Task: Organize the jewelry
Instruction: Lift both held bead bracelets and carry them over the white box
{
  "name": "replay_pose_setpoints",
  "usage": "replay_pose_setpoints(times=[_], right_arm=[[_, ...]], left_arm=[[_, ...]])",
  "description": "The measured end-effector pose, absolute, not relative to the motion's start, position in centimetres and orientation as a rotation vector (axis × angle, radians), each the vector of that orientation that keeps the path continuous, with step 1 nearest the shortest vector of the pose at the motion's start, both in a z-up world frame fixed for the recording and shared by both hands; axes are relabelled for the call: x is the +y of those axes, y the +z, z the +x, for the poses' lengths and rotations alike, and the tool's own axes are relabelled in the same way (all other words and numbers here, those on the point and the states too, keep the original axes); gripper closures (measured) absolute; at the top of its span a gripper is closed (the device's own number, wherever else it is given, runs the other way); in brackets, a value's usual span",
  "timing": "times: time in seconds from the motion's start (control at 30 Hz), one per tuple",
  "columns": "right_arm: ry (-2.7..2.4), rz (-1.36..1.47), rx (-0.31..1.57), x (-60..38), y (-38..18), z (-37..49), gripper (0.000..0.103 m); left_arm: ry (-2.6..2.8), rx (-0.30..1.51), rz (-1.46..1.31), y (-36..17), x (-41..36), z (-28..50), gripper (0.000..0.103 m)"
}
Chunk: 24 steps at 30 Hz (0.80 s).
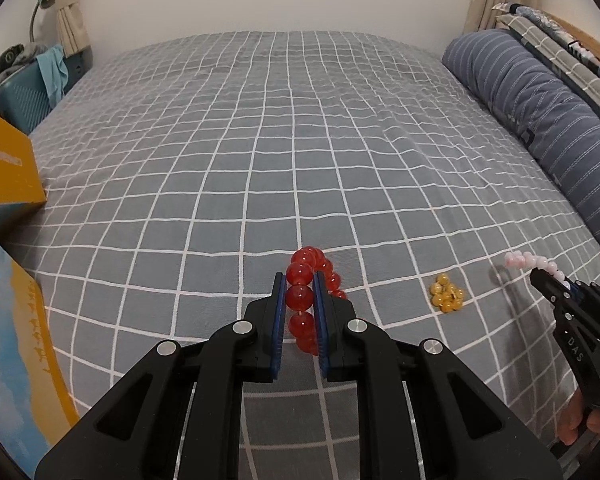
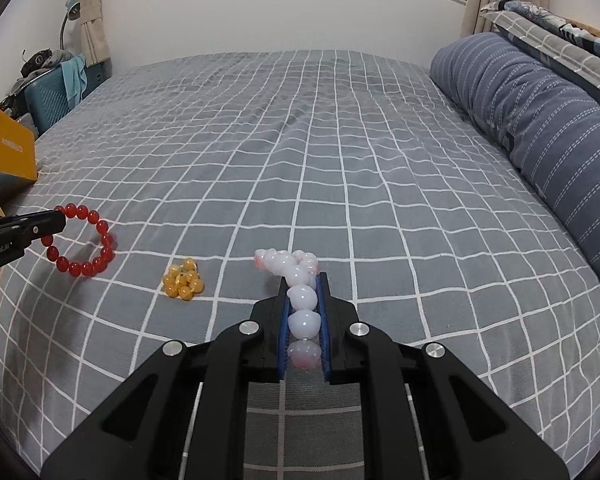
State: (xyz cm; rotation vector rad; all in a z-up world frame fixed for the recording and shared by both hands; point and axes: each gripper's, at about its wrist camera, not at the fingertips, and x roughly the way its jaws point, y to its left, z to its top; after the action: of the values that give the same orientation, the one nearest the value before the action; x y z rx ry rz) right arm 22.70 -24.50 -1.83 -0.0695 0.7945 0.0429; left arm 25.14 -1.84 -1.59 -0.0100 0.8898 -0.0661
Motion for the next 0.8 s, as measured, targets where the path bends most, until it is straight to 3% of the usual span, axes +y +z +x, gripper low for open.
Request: replay_pose_setpoints(times=[0.8], right_arm=[[0.085,-0.027,0.786,-21.0,5.1,21.2,0.092]], left_arm=[[-0.089,0.845,-0.024,6.4,-0.1,19.9,0.090]])
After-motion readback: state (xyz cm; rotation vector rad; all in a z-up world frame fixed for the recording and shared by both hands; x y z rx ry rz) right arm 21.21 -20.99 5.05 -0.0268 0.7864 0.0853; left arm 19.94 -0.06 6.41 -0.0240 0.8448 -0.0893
